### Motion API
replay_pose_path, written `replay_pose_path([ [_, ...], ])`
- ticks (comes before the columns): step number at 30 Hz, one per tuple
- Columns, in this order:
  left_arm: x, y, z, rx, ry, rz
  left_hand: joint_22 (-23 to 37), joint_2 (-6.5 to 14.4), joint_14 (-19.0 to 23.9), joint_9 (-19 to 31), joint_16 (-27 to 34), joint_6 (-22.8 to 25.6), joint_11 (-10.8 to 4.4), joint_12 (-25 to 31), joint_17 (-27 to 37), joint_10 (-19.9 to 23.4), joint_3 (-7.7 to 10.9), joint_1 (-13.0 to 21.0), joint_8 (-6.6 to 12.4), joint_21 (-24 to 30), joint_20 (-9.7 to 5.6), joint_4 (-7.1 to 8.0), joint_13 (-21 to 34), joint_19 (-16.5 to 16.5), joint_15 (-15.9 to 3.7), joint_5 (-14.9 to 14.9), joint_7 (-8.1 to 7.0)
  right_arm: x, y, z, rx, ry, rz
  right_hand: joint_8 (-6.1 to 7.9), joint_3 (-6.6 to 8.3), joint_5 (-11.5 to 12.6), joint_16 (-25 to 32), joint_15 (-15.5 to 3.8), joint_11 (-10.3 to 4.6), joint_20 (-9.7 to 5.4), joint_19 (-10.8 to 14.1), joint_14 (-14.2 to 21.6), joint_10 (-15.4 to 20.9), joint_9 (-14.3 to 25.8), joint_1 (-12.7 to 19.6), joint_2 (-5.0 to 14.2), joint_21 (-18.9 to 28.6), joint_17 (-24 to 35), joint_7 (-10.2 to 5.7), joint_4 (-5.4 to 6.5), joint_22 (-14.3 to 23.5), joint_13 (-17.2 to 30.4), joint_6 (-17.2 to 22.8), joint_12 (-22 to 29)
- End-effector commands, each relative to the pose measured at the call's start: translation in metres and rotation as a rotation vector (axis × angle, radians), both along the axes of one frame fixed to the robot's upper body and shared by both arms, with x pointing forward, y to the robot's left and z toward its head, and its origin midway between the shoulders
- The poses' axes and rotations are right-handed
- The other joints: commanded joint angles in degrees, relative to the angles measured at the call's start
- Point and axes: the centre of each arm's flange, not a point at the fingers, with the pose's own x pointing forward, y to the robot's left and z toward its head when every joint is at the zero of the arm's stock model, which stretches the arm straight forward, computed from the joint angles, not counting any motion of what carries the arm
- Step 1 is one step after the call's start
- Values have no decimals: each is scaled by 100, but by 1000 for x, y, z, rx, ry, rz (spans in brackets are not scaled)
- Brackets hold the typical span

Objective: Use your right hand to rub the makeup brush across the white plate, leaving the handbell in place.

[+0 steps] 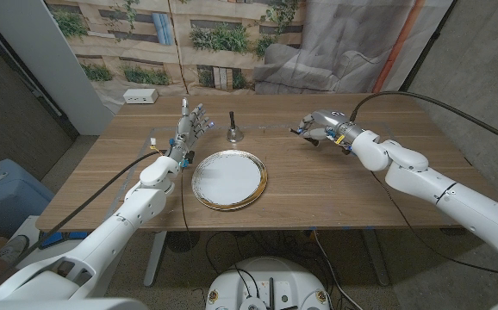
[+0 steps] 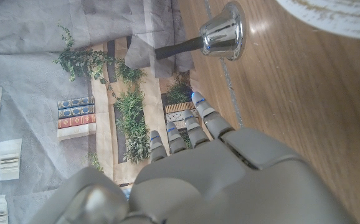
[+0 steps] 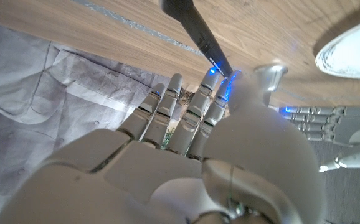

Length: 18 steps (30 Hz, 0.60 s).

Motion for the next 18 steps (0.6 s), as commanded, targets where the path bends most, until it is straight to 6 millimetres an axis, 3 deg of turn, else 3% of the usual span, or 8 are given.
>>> replay_pose_path([
  [1, 0, 0, 0, 0, 0, 0, 27, 87, 52, 13, 18, 7, -28, 40, 10, 10, -6, -2, 20, 38, 5, 41, 16, 35, -76, 43, -38, -10, 6, -4, 242, 81, 108, 30, -44, 39, -5, -900, -13, -88, 28, -15, 47, 6, -13, 31, -18, 12, -46, 5, 33, 16, 103, -32],
  [18, 0, 0, 0, 0, 0, 0, 27, 88, 55, 13, 18, 7, -39, 40, 10, 10, -7, -2, 21, 37, 5, 41, 16, 33, -75, 43, -38, -21, 36, -25, 471, 153, 187, 9, -72, 51, -3, -893, -10, -47, 3, -30, 50, -38, -18, 30, -26, 25, -51, -2, 34, 24, 108, -42],
])
